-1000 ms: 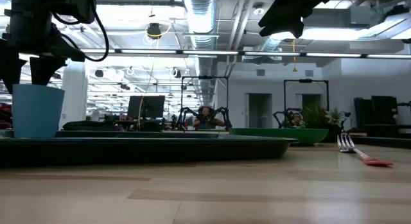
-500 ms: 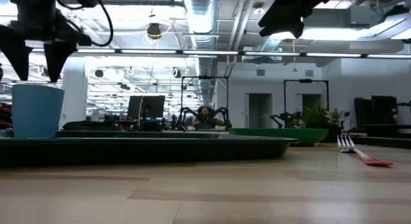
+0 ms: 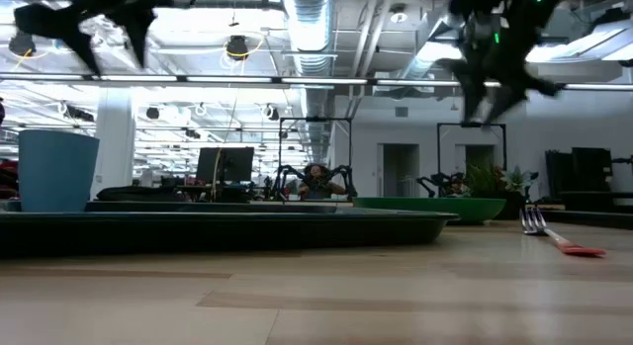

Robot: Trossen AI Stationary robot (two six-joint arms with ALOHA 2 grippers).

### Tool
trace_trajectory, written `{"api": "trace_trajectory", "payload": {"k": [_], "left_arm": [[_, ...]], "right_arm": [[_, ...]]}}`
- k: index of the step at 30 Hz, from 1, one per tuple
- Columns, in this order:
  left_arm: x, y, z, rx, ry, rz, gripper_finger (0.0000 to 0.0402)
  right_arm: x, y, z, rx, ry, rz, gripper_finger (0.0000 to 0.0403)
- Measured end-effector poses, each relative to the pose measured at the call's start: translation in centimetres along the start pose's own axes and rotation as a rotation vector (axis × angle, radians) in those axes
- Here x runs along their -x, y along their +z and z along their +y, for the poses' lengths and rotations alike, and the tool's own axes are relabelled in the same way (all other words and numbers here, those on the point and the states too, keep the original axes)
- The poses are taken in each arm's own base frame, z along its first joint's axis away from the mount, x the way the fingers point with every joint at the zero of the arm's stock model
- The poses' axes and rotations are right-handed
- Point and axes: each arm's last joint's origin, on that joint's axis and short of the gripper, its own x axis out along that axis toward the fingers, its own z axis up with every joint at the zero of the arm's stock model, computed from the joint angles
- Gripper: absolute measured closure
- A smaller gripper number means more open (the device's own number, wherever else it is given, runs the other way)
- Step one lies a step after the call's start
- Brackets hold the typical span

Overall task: Pick and place plate/cup/fork/spoon on tray
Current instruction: Put the green plate on the black tray to the bottom of the blue cup

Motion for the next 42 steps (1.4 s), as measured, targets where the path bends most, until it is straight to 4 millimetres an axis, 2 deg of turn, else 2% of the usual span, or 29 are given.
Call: {"api": "trace_trajectory", "payload": {"k": [4,8,16,21,27,42], "left_arm": [[1.5,0.8,-1.3,-0.042,-0.137,-0.098,0.0132],[2.3,1.2,-2.2,-0.080,-0.220,-0.145,0.0132],[2.5,1.3,-2.6,-0.110,-0.250,-0.175,0.0132],[2.5,1.3,-2.6,-0.109,-0.255,-0.175,0.0132],[2.5,1.4,-2.8,-0.103,-0.268,-0.179,0.0132],[2.4,1.4,-2.9,-0.099,-0.260,-0.203,0.0132]], "right_arm": [[-3.3,-1.9,-2.0,-0.153,-0.052,0.086,0.0223],[-5.4,-3.2,-3.6,-0.259,-0.090,0.090,0.0223],[-7.5,-2.7,-4.3,-0.360,-0.007,0.039,0.0223],[-8.5,-3.2,-5.6,-0.445,-0.059,0.036,0.0223],[-8.9,-3.4,-6.1,-0.422,-0.064,0.035,0.0226],[-9.7,-4.2,-6.6,-0.393,-0.015,0.026,0.0349]]}}
